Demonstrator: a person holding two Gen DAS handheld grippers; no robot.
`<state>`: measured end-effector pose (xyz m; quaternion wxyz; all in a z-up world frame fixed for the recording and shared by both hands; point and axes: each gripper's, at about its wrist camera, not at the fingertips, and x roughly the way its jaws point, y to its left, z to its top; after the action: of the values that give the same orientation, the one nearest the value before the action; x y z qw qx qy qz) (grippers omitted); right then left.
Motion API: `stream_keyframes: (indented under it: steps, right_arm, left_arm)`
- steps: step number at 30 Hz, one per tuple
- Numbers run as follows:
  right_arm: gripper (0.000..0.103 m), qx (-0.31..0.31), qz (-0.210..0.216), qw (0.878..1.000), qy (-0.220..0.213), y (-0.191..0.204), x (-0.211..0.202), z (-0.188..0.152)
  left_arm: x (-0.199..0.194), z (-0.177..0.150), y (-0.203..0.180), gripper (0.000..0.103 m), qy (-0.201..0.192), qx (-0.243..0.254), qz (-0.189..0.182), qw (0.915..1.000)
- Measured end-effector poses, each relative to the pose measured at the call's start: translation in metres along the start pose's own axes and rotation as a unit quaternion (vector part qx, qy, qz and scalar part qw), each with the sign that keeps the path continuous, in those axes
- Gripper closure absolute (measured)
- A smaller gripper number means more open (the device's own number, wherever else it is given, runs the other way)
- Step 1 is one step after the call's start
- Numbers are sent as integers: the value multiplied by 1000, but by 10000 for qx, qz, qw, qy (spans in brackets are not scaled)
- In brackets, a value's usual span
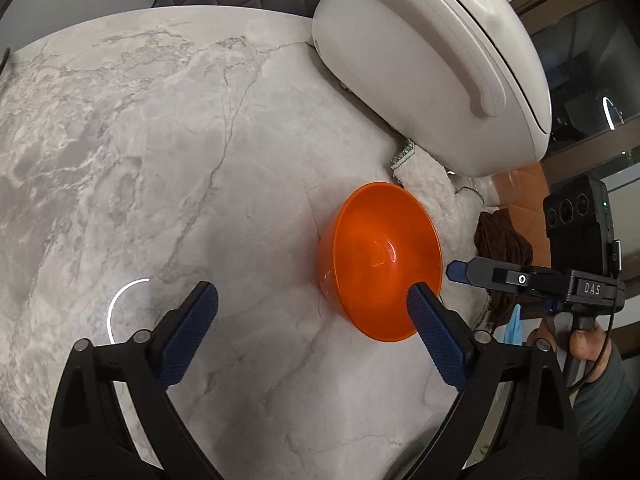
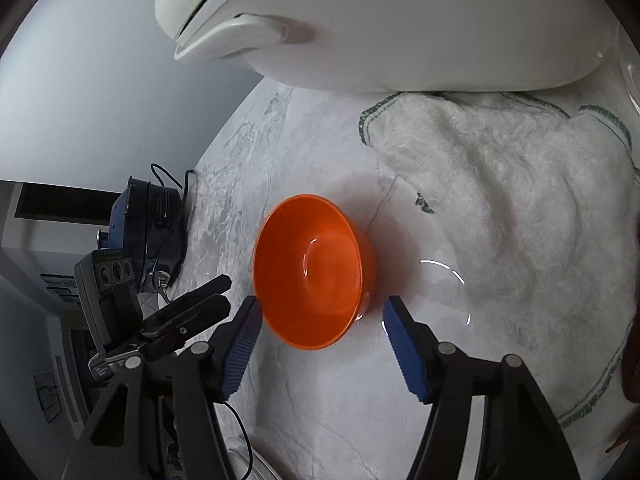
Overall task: Organize plates and bowls
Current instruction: 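Move both grippers to the rim of the orange bowl, then close both grippers on the rim of the orange bowl, then lift the orange bowl with both grippers and carry it over the nested bowls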
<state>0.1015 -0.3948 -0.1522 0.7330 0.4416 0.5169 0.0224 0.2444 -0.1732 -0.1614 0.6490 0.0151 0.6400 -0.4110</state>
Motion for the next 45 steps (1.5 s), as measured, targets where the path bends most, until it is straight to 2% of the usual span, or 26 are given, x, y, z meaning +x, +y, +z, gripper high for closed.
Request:
stream_keyframes:
  steps: [1,5,7,10,12,16,17,19,22,25,32,45]
  right_arm:
    - [43,16,-15,10000,-2,-1,3,2]
    - [44,38,35,10000,31,-5,11,12]
    - [45,-4,-14,10000,81,-6,15,15]
    - [45,-39,-121,9998,174,-9,21,16]
    - [52,-17,-69,9998,175,-12,23,17]
    - [58,18,-138,9996,233,-16,30,19]
    - [64,11,-159,9995,258,-17,31,19]
    - [71,-49,-195,9992,333,-17,34,18]
    - [84,-5,-254,9989,389,-21,36,18]
    - [85,101,-197,9990,398,-24,37,18]
    - [86,176,-175,9988,411,-25,38,18]
    - [86,144,-186,9991,363,-10,23,4]
  left_arm:
    - [5,3,2,20,38,-20,-7,10000]
    - [21,8,6,23,120,-64,-72,9999]
    - [28,9,4,37,178,16,-105,9998]
    - [36,9,2,51,277,121,-145,9994]
    - [42,8,0,59,336,147,-155,9992]
    - [49,6,-3,60,370,86,-167,9991]
    - [50,5,-4,60,374,83,-189,9991]
    - [52,5,-6,69,384,115,-149,9991]
    - [58,6,-12,77,422,123,-165,9989]
    - [61,5,-17,84,436,111,-196,9988]
    - [67,1,-26,84,459,79,-146,9988]
    - [32,-16,-34,84,358,-2,-170,9992]
